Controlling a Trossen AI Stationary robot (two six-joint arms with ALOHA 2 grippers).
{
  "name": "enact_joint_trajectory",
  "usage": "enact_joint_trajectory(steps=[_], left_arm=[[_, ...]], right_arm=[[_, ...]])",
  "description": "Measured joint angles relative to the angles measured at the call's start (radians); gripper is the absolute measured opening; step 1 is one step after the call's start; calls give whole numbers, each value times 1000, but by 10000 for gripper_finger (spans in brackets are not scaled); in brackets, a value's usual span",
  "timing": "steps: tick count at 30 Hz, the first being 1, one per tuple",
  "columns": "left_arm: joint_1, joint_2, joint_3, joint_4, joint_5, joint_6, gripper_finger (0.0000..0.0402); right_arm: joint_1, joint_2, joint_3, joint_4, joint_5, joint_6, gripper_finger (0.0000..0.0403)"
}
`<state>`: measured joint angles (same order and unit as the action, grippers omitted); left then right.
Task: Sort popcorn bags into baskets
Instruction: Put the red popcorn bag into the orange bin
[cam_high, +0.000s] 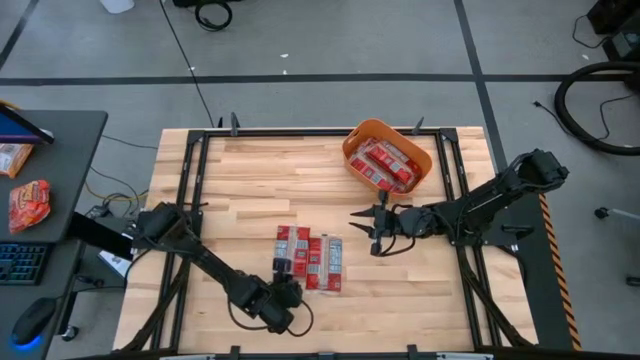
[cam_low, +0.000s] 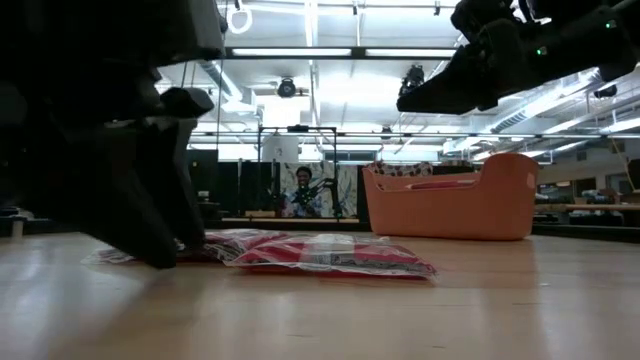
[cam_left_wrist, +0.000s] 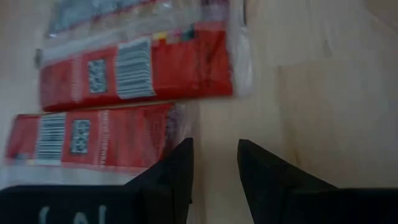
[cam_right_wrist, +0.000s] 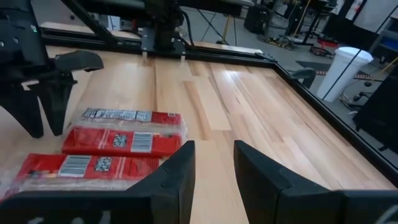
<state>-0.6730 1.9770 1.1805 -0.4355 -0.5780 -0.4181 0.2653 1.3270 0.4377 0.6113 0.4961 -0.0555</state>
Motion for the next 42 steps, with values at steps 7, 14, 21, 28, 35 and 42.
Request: enact_joint_trajectory(steps=[7,14,21,28,35,42], left_arm=[[-16,0,0,-6,-75,2,134],[6,0,0,-26,-80,-8,204],[14,0,0,-43,-101,10,216],[36,0,-8,-63,-69,9,161],[80,-2,-26,-61,-10,14,100],[95,-21,-27,-82,53,71,9]], right_arm=[[1,0,0,-6,-1,7,115],[2,0,0,-21,-27,56,115],[2,23,0,-14,-14,86,114],[2,82,0,31,-16,86,114],[84,205,97,11,-35,81,114],[164,365,233,-25,-2,-17,114]])
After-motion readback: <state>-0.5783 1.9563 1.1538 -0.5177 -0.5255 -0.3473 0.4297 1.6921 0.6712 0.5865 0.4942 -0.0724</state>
